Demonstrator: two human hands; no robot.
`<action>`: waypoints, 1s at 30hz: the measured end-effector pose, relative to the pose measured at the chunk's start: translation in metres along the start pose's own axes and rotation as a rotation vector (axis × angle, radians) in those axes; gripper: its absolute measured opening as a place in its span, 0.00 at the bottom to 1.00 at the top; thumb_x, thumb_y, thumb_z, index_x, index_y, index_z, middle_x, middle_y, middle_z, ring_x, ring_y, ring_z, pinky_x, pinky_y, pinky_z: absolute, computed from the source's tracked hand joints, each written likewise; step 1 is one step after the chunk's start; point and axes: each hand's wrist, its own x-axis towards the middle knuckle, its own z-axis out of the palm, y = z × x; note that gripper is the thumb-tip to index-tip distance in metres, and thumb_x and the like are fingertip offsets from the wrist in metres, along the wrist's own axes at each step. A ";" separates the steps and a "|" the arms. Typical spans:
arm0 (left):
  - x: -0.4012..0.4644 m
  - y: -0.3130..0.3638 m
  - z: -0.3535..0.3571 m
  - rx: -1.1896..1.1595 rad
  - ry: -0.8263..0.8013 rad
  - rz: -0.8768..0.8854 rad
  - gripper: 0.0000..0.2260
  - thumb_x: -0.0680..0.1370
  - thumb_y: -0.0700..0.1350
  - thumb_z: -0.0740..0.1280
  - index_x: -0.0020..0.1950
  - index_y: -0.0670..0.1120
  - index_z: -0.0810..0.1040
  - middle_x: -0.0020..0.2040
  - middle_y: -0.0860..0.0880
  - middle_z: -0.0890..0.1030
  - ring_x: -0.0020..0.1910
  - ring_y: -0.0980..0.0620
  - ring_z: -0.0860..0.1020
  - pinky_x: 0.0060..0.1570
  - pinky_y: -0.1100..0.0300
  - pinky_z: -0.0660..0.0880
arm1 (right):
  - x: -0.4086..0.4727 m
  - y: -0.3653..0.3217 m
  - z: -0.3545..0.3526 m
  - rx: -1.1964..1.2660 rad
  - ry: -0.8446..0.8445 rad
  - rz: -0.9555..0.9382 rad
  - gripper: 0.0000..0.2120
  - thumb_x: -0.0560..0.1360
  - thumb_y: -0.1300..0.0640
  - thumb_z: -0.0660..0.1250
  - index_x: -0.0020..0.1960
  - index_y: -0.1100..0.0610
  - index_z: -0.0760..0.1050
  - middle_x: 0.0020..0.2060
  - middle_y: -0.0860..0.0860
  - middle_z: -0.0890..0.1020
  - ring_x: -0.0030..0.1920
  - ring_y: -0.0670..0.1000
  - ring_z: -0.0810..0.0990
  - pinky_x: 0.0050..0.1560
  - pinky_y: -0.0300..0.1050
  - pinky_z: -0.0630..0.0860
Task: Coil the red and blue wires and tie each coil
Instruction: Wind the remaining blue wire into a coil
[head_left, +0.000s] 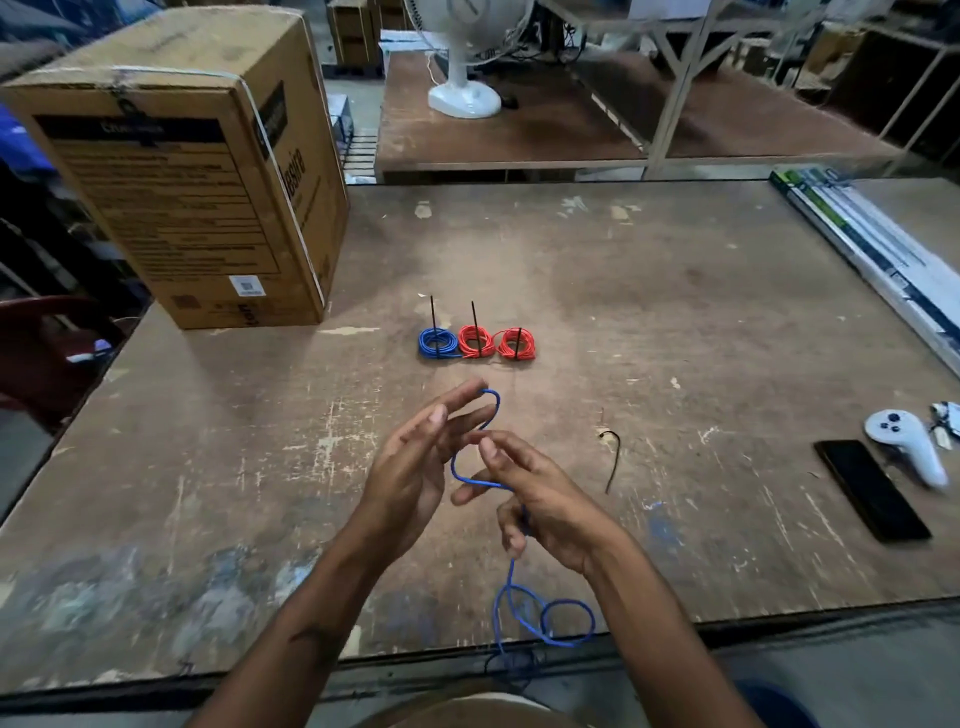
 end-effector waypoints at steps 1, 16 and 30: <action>-0.003 0.000 0.002 -0.053 0.040 0.002 0.19 0.88 0.44 0.58 0.75 0.37 0.74 0.75 0.42 0.77 0.73 0.43 0.77 0.70 0.52 0.75 | 0.004 0.004 0.003 0.006 0.060 0.019 0.23 0.83 0.39 0.65 0.72 0.51 0.69 0.53 0.59 0.89 0.19 0.49 0.70 0.26 0.41 0.69; -0.038 -0.011 -0.018 0.600 0.176 0.097 0.15 0.85 0.44 0.69 0.72 0.52 0.79 0.68 0.48 0.80 0.70 0.50 0.78 0.67 0.49 0.79 | 0.007 0.012 -0.006 -0.975 0.320 -0.369 0.16 0.86 0.41 0.58 0.46 0.48 0.75 0.37 0.47 0.82 0.41 0.48 0.81 0.47 0.54 0.79; -0.059 0.032 0.025 -0.081 -0.056 0.017 0.21 0.87 0.45 0.52 0.60 0.46 0.86 0.43 0.46 0.86 0.39 0.48 0.85 0.44 0.54 0.80 | 0.001 0.009 -0.011 0.279 -0.284 -0.118 0.15 0.83 0.55 0.66 0.62 0.66 0.75 0.40 0.54 0.75 0.35 0.56 0.82 0.55 0.71 0.82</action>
